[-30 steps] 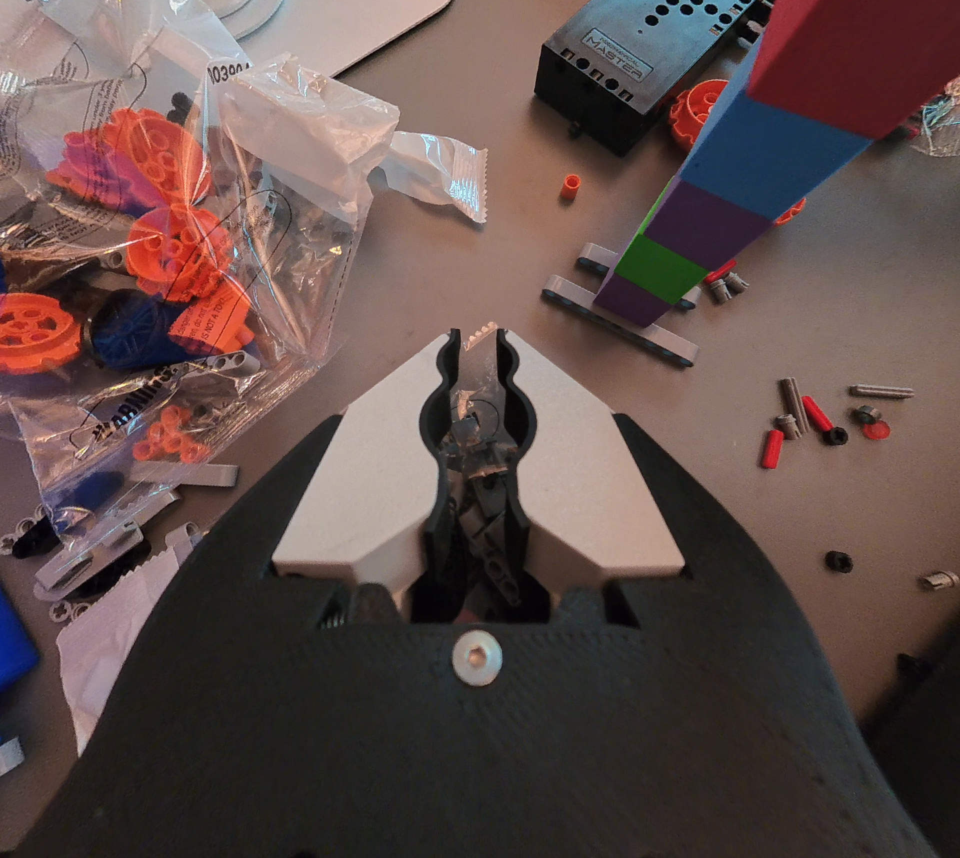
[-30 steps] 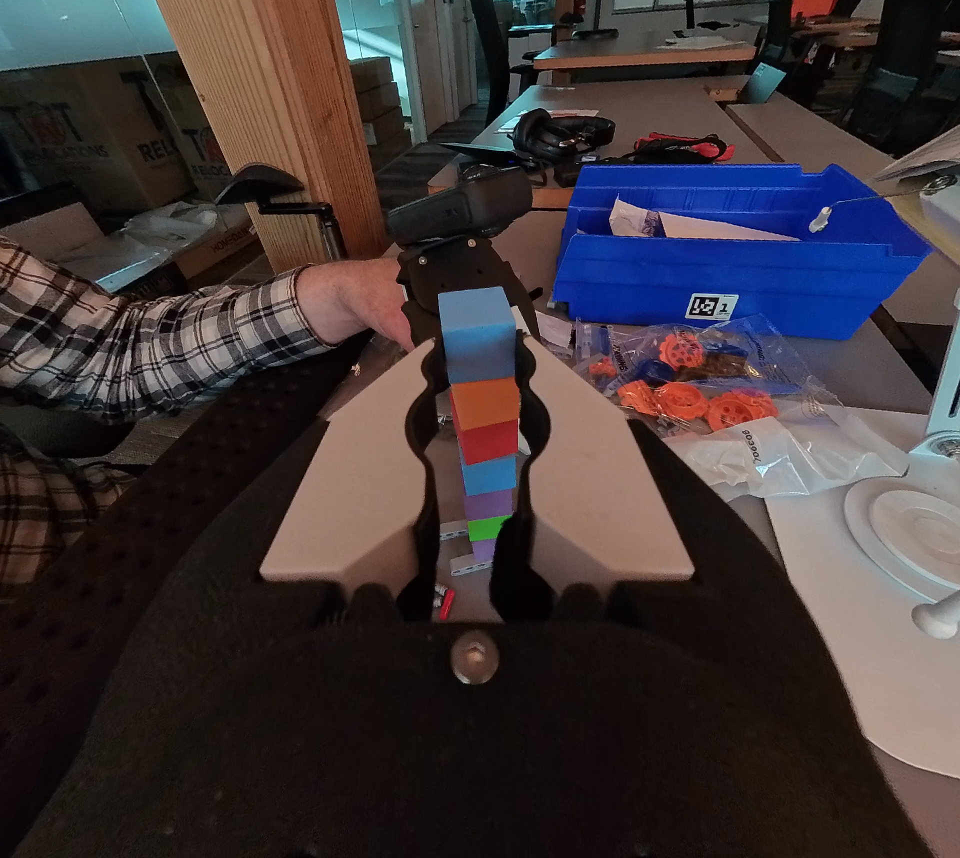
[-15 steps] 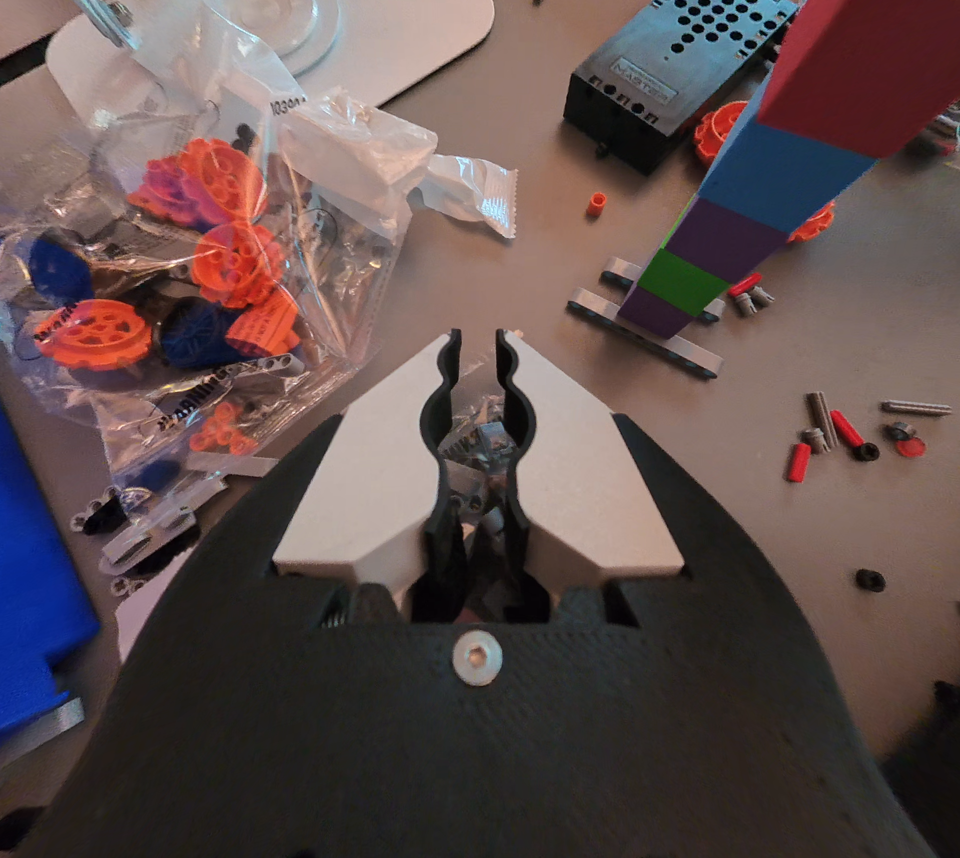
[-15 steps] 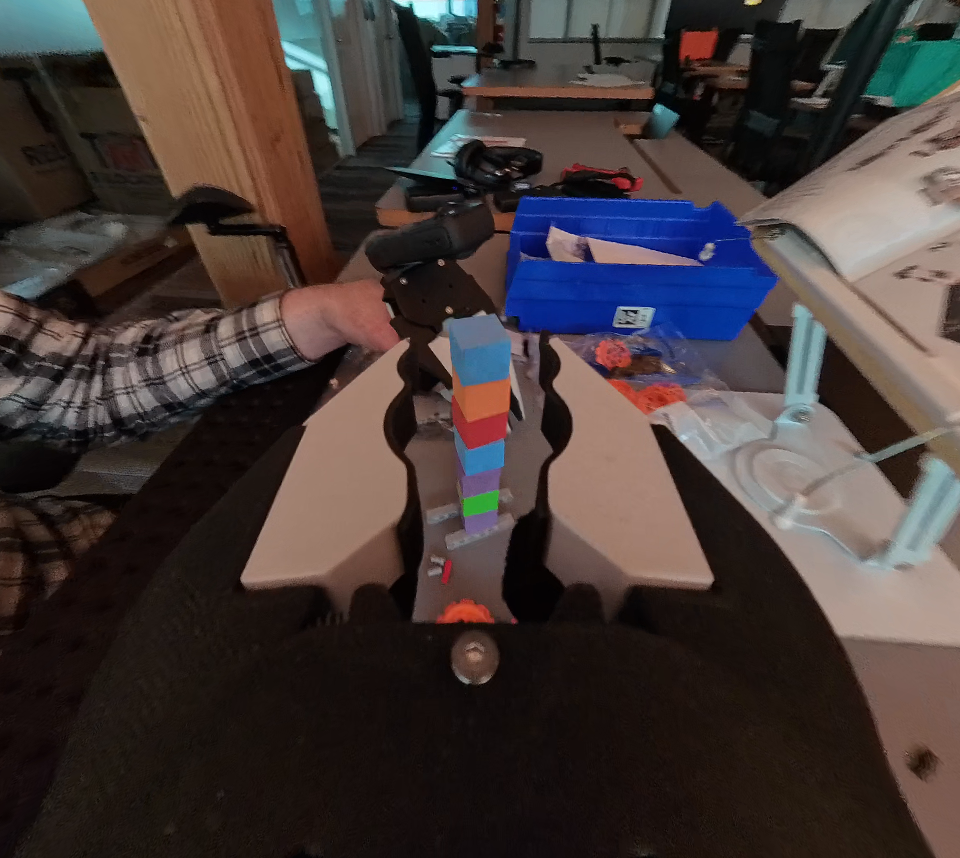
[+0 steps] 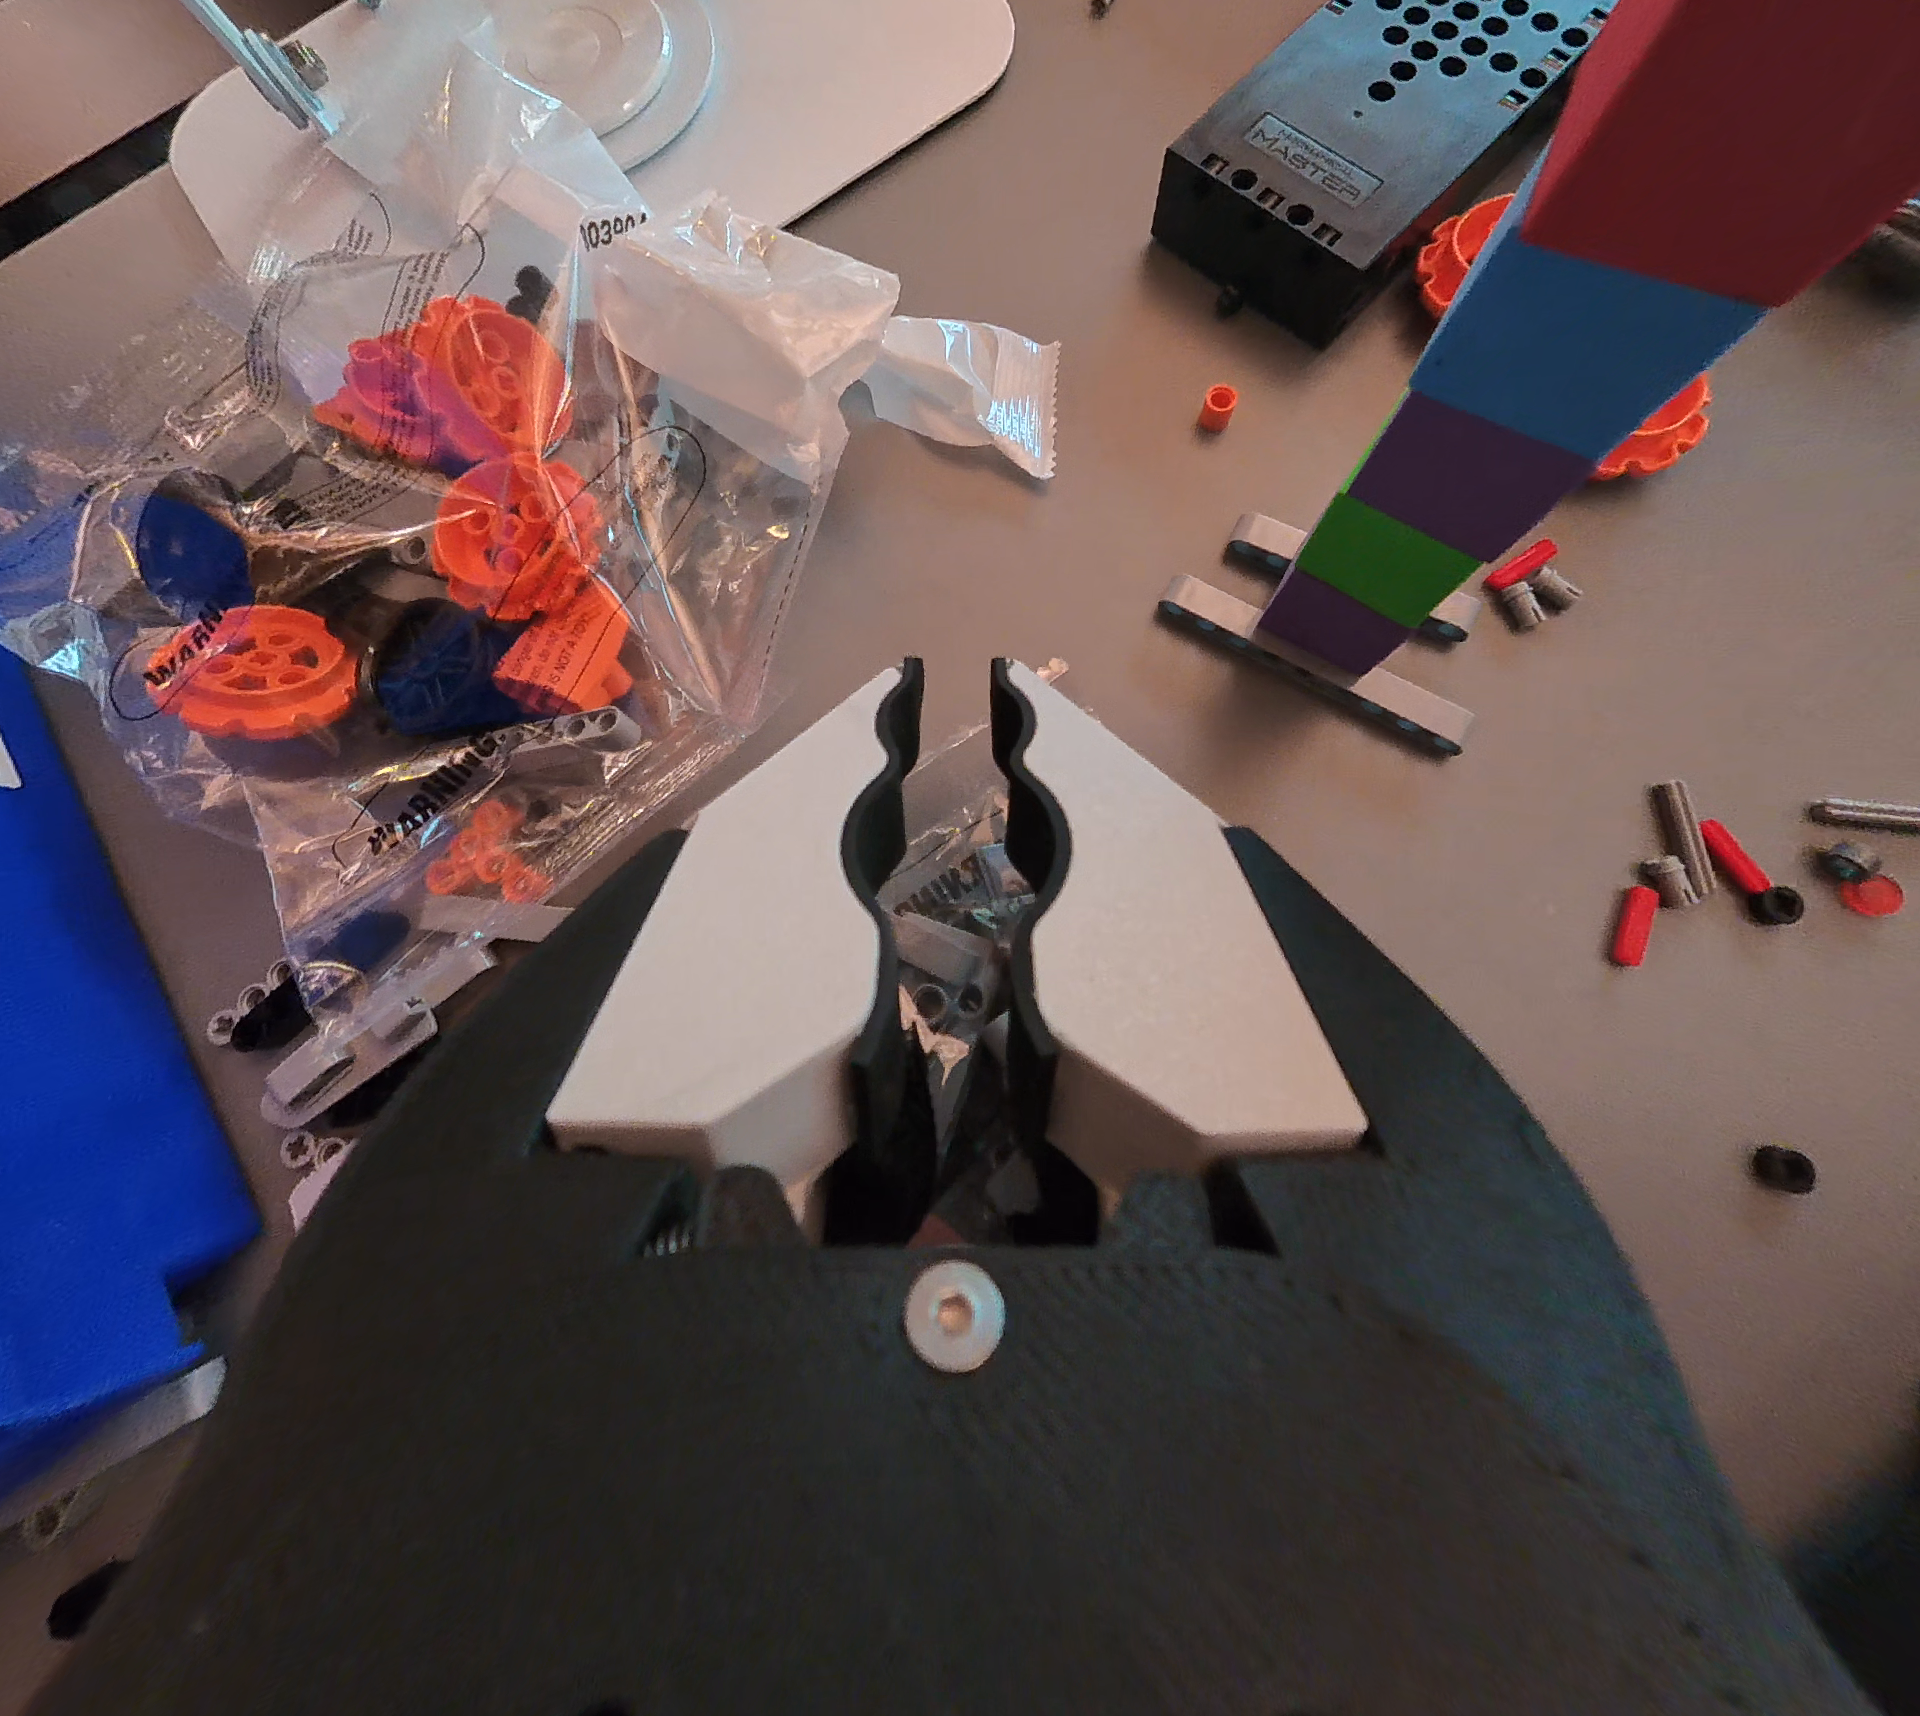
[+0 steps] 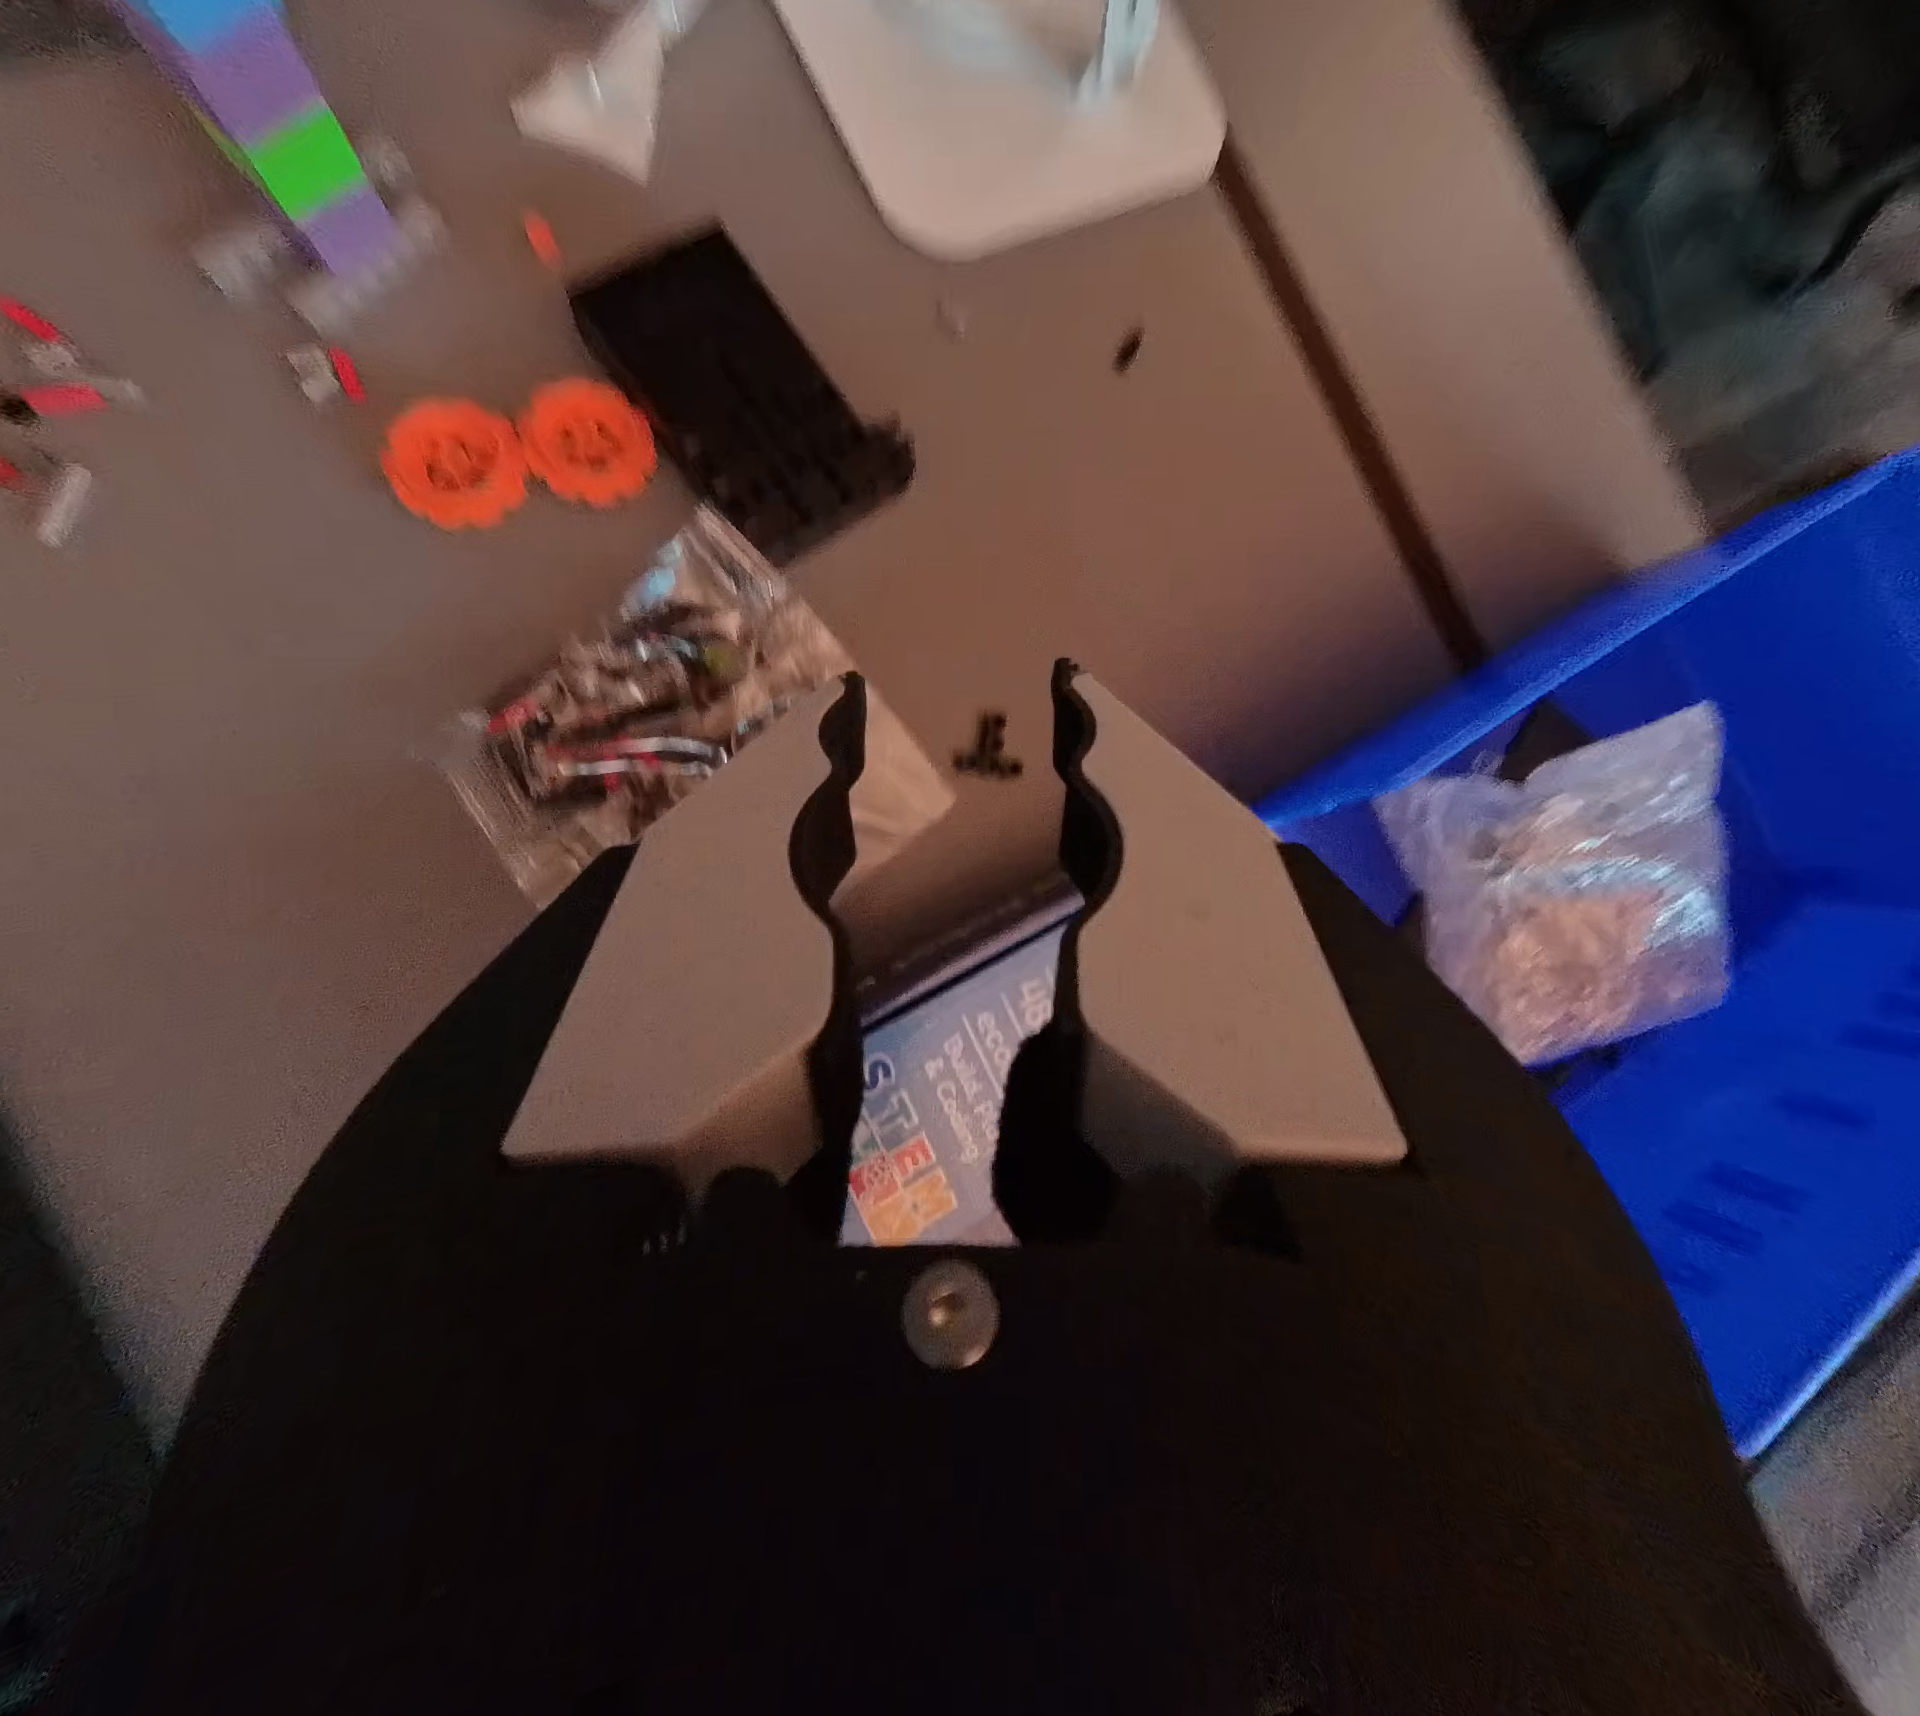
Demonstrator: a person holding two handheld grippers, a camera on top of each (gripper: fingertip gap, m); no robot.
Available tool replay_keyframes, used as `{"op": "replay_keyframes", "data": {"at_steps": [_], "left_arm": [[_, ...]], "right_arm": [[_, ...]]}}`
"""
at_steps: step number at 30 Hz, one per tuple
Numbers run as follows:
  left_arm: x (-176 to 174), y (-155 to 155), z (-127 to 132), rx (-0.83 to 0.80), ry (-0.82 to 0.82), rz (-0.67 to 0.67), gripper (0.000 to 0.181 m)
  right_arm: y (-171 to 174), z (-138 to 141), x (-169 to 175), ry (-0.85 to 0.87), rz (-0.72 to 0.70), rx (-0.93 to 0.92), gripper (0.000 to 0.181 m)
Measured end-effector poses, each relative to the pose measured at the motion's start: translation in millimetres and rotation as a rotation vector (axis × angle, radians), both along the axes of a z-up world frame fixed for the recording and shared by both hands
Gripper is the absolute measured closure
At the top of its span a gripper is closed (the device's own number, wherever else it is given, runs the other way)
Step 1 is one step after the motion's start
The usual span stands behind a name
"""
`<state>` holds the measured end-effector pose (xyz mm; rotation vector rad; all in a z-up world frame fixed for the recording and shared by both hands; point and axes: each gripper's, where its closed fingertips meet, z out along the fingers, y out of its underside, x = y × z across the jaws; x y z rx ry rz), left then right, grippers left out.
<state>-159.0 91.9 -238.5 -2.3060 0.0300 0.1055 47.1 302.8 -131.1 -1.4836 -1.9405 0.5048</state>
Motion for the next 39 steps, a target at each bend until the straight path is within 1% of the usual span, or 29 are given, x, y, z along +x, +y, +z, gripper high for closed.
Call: {"op": "replay_keyframes", "data": {"at_steps": [2,5,7,10,12,17,19,22,24,26,27,29,31,33,35,37,39], "left_arm": [[0,0,-1,-0.001,0.002,-0.003,0.17],[0,0,-3,-0.008,0.002,-0.002,0.17],[0,0,-4,-0.013,0.002,-0.003,0.17],[0,1,-5,-0.02,0.003,-0.007,0.17],[0,1,-6,-0.022,0.003,-0.008,0.17],[1,1,-6,-0.025,0.004,-0.013,0.17],[1,1,-7,-0.027,0.004,-0.014,0.17],[1,1,-7,-0.029,0.004,-0.015,0.17],[1,1,-6,-0.026,0.006,-0.015,0.171],[1,1,-6,-0.025,0.006,-0.014,0.171],[1,1,-6,-0.025,0.007,-0.014,0.171],[2,0,-6,-0.026,0.009,-0.014,0.171],[1,0,-5,-0.024,0.012,-0.013,0.171],[1,0,-4,-0.019,0.015,-0.012,0.171],[1,1,-2,-0.015,0.018,-0.011,0.171],[2,1,-1,-0.014,0.024,-0.015,0.171],[4,2,-1,-0.013,0.032,-0.022,0.171]], "right_arm": [[12,-30,3,-0.138,-0.03,-0.028,0.148],[31,-65,-1,-0.282,-0.067,-0.003,0.151],[40,-83,-5,-0.357,-0.073,0.055,0.155],[47,-108,-10,-0.46,-0.088,0.06,0.155],[50,-120,-14,-0.497,-0.092,0.043,0.156],[51,-137,-18,-0.561,-0.098,0.023,0.165],[51,-142,-18,-0.578,-0.091,0.018,0.175],[52,-141,-18,-0.572,-0.094,0.006,0.175],[48,-133,-17,-0.54,-0.089,-0.001,0.175],[32,-118,-16,-0.494,-0.047,-0.014,0.176],[17,-109,-15,-0.469,-0.003,-0.023,0.175],[-20,-91,-8,-0.426,0.103,-0.04,0.175],[-64,-83,5,-0.419,0.23,-0.046,0.176],[-102,-86,19,-0.437,0.326,-0.038,0.176],[-128,-96,28,-0.461,0.378,-0.028,0.176],[-146,-112,35,-0.492,0.41,-0.023,0.176],[-155,-126,37,-0.51,0.413,-0.015,0.176]]}}
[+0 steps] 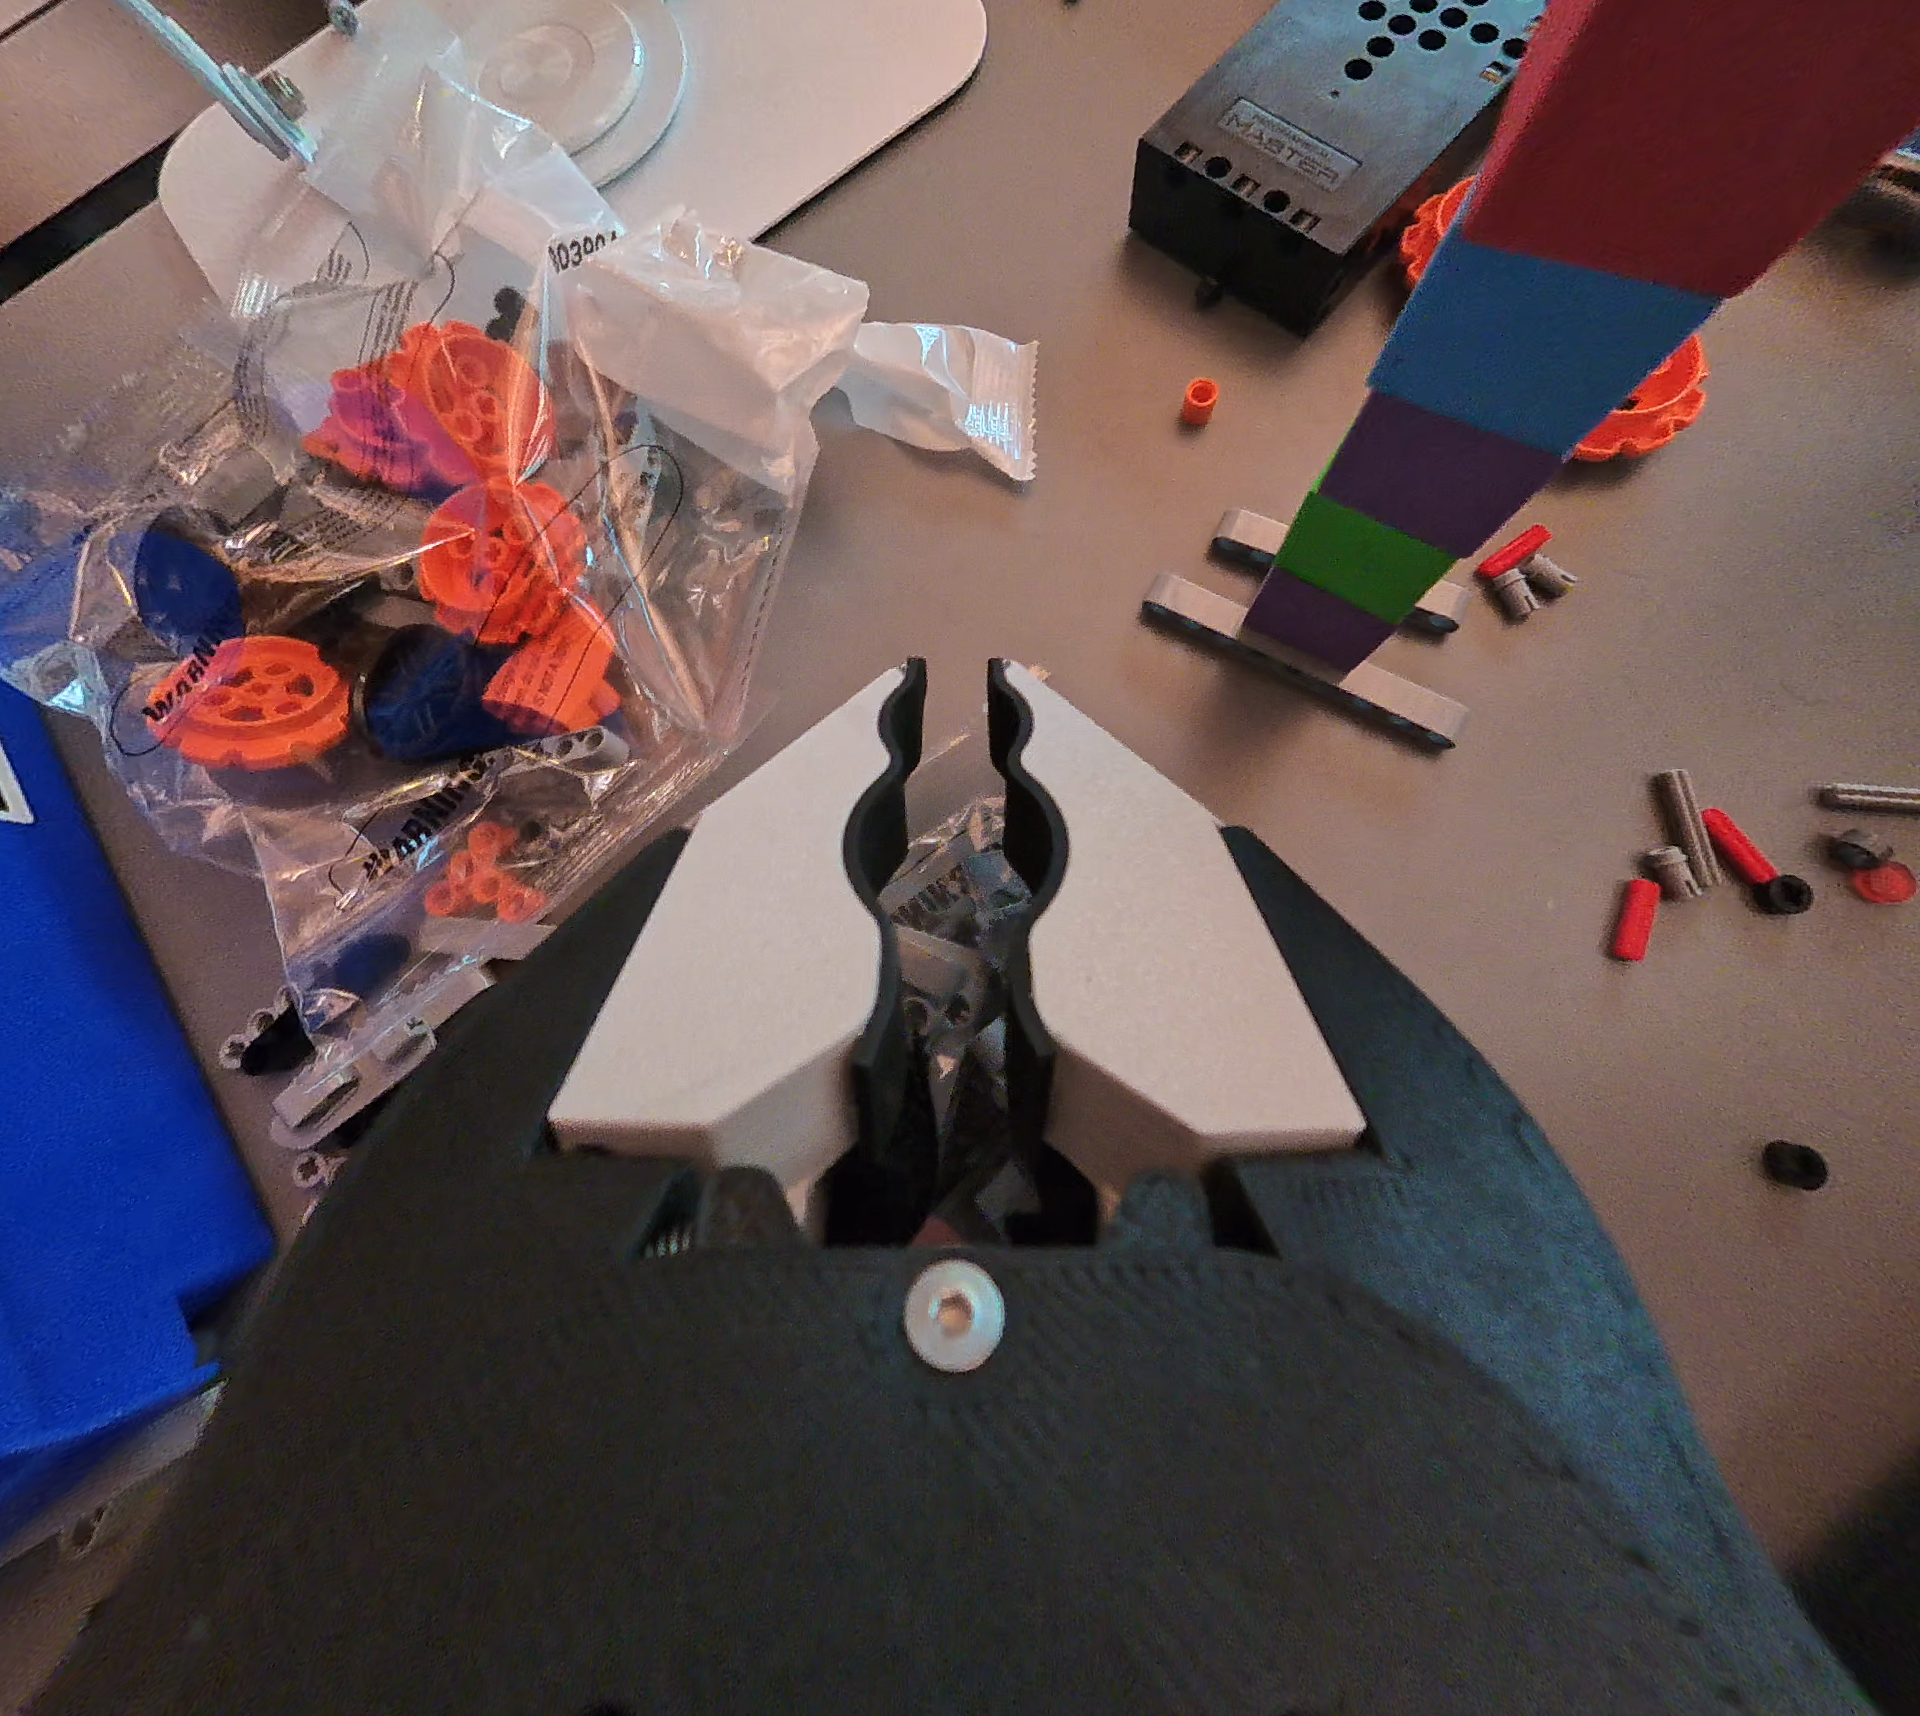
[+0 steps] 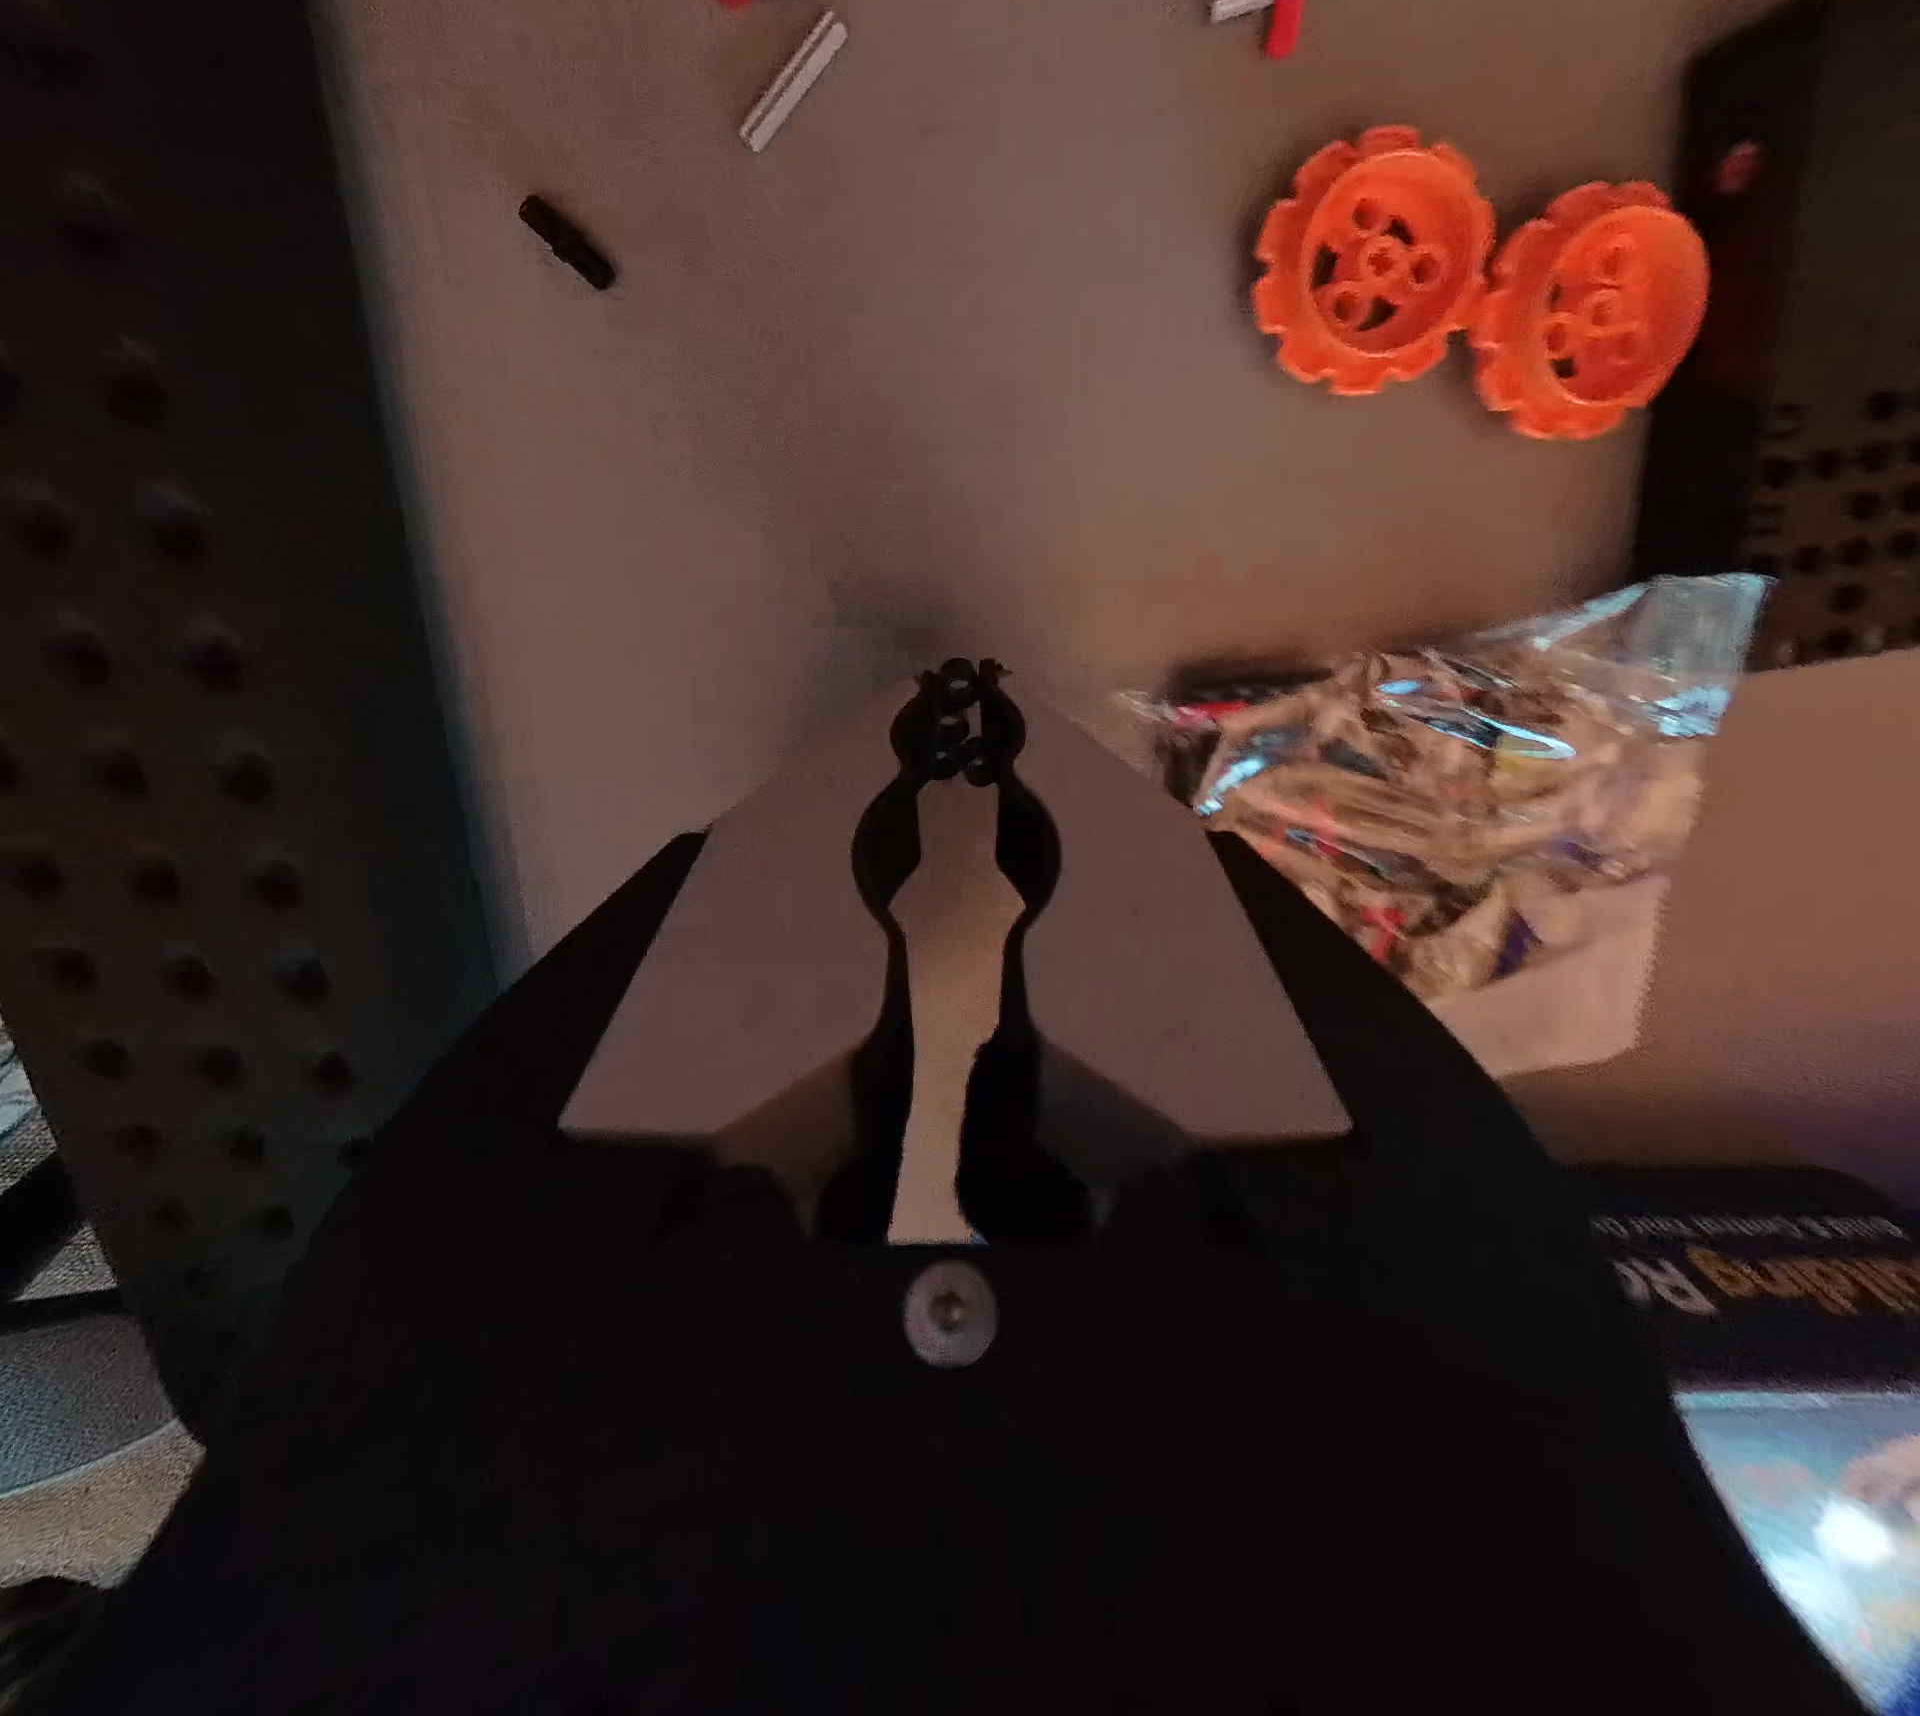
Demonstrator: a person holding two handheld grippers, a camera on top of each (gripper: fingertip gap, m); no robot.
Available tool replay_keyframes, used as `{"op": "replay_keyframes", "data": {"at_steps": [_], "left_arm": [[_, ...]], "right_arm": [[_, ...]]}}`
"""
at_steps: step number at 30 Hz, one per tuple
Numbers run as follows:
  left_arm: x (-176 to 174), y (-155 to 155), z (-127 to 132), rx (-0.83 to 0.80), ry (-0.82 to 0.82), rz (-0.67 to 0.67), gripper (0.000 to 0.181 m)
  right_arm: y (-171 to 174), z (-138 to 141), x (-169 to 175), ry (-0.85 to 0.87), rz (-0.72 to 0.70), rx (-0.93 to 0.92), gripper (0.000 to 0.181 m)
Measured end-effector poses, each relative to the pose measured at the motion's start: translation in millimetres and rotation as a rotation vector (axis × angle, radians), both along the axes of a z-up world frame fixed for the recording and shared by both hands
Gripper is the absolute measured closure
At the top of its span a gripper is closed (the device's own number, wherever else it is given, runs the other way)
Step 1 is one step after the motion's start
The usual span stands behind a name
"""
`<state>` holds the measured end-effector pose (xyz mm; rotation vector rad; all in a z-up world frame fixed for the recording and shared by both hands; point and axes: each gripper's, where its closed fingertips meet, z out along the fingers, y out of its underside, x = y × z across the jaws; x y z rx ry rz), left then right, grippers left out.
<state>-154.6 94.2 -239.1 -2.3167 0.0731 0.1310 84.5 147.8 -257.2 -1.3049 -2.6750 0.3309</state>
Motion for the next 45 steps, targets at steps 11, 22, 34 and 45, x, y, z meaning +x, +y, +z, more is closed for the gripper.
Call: {"op": "replay_keyframes", "data": {"at_steps": [11,22,34,45], "left_arm": [[8,5,-1,-0.007,0.023,-0.032,0.171],[24,6,-4,-0.076,0.042,-0.067,0.181],[69,48,-7,-0.191,0.099,-0.105,0.181],[62,51,15,-0.069,0.141,-0.153,0.176]], "right_arm": [[5,19,2,0.116,-0.115,-0.124,0.165],[26,30,29,0.245,-0.25,-0.21,0.169],[43,39,49,0.295,-0.337,-0.242,0.173],[73,55,69,0.372,-0.429,-0.242,0.172]]}}
